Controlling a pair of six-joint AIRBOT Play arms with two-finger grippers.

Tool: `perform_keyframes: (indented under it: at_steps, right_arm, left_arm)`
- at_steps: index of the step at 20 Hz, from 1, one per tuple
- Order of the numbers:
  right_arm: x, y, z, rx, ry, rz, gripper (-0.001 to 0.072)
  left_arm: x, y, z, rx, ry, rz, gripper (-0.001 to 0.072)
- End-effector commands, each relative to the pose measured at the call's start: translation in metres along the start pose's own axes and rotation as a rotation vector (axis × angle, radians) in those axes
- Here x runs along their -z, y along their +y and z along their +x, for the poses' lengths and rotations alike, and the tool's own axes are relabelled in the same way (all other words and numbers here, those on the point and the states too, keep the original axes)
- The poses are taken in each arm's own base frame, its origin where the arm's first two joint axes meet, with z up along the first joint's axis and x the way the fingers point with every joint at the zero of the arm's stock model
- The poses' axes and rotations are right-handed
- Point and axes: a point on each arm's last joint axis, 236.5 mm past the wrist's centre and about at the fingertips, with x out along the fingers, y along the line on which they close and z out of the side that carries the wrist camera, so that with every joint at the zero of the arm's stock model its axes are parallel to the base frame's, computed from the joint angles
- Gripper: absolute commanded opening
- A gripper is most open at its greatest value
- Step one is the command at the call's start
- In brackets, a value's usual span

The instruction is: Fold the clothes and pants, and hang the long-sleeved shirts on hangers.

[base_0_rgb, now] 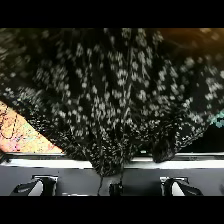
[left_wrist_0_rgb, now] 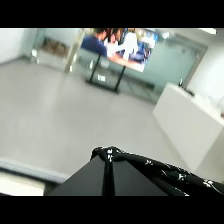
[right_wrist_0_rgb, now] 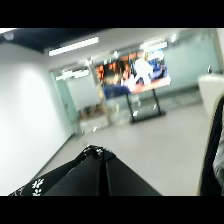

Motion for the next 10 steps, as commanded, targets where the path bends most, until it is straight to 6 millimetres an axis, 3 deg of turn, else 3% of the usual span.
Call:
perform_keyframes:
  at_steps: [1, 4, 6, 8, 10]
  right_arm:
    - [0.087, -0.049, 0.083, 0.011, 0.215, 0.17, 0.0024]
    - [0.196, -0.111, 0.153, 0.058, 0.418, 0.312, 0.0025]
    - [0.283, -0.151, 0.182, 0.103, 0.557, 0.429, 0.0025]
    - [0.379, -0.177, 0.193, 0.141, 0.715, 0.462, 0.0026]
    - [0.473, -0.182, 0.191, 0.145, 0.884, 0.442, 0.0026]
  left_arm:
    - [0.079, 0.032, 0.091, -0.005, 0.222, -0.015, 0.0016]
    - [0.193, 0.066, 0.183, -0.016, 0.435, 0.003, 0.0017]
    - [0.268, 0.082, 0.23, -0.023, 0.525, -0.013, 0.0016]
    - [0.338, 0.09, 0.26, -0.028, 0.597, -0.028, 0.0016]
    - [0.409, 0.094, 0.272, -0.033, 0.701, -0.037, 0.0017]
